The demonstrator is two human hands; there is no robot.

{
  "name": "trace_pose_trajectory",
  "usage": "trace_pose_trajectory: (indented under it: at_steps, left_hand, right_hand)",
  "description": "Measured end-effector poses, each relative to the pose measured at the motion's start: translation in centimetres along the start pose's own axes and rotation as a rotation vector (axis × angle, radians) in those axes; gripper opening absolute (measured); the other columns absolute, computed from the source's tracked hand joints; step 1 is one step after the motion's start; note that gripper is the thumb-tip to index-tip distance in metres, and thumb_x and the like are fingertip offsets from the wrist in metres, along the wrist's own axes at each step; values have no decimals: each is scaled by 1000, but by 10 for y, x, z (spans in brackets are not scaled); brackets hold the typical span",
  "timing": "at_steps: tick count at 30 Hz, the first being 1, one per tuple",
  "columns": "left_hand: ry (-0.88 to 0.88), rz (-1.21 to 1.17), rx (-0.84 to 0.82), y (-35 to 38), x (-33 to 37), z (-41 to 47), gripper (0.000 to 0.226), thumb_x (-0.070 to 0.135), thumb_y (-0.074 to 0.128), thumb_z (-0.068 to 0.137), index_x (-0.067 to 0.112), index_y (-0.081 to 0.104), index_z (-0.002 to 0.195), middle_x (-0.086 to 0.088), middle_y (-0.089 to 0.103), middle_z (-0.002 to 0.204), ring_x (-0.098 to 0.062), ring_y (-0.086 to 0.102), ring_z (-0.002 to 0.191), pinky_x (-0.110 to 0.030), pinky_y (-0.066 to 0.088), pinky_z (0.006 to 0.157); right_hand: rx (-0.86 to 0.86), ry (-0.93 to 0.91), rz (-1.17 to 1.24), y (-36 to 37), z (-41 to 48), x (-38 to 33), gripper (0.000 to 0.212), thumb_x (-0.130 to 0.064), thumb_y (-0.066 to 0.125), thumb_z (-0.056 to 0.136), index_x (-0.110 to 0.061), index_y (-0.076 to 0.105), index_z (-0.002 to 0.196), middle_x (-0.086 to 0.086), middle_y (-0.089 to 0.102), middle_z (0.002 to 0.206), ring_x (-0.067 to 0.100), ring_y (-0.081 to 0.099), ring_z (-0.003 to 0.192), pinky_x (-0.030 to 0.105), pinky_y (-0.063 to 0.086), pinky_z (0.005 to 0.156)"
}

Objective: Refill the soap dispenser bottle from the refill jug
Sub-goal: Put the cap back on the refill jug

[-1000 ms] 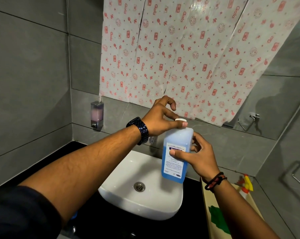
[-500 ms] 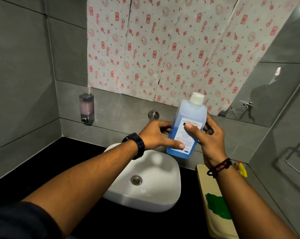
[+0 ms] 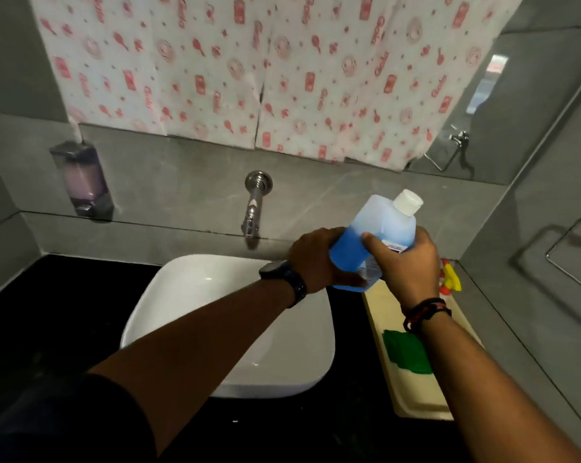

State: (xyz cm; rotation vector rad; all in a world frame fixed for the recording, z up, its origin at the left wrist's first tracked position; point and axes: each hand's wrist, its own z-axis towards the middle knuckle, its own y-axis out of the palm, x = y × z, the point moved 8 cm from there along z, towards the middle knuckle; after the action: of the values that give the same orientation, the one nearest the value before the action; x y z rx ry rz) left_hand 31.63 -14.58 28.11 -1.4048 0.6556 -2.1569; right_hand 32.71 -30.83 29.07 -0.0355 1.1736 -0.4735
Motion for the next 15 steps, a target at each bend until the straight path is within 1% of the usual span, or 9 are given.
trace_pose_trajectory:
  at_steps: [2,3,5,6,7,8,10,13,15]
  left_hand:
    - [17,32,-95,43,-15,19,104,40,90,49,23,38,138,-8,55,127,-24,53,113,-37,44,96]
    - [22,42,-111,60,-25,26,109,39,90,49,22,34,140,-9,51,132,-24,50,117,-32,40,99]
    - [-7,37,-113,98,-47,46,104,41,88,53,21,34,140,-8,46,138,-23,44,123,-26,33,98]
    - [-41,47,-118,116,-58,55,99,43,85,56,21,36,139,-7,45,139,-22,43,125,-27,33,99]
    - [-75,67,-126,134,-69,65,94,45,83,59,21,38,138,-7,45,139,-23,43,125,-29,34,99]
    - [-94,90,-128,149,-78,72,88,45,81,62,20,41,136,-8,47,137,-25,45,124,-31,36,99]
    - [-136,123,-129,179,-96,88,79,43,80,64,19,47,132,-11,51,132,-29,49,119,-35,41,97]
    - [-199,196,-207,219,-121,100,79,52,73,66,25,43,134,-7,46,137,-26,45,123,-36,40,102]
    - [-175,231,-235,245,-136,106,80,55,71,66,24,42,135,-6,44,140,-25,42,126,-37,38,104]
  right_hand:
    - [33,-3,-50,-10,23,40,55,-41,79,59,-18,59,106,-1,64,91,18,62,79,27,48,65]
    - [41,-14,-90,-14,34,59,54,-38,79,61,-16,59,106,-1,63,90,18,60,77,22,45,61]
    - [46,-18,-156,-23,59,106,55,-37,80,62,-13,58,106,-1,60,89,17,57,74,9,37,52]
    - [39,-11,-168,-26,71,129,58,-39,79,61,-12,57,107,-2,59,90,17,56,75,7,37,52]
    - [26,7,-175,-27,81,154,61,-42,79,61,-11,56,108,-1,59,93,18,57,78,11,41,55]
    - [12,27,-181,-27,90,176,64,-43,79,61,-12,55,111,2,60,97,20,59,82,19,46,61]
    - [-10,68,-197,-26,107,219,68,-44,79,63,-12,52,117,7,61,108,24,59,92,31,49,72]
    - [-48,111,-188,-14,124,266,73,-44,77,64,-14,48,124,5,59,117,19,57,100,29,46,81]
    - [-78,164,-173,-5,131,298,73,-42,77,65,-19,46,127,-3,57,115,16,54,100,25,42,82]
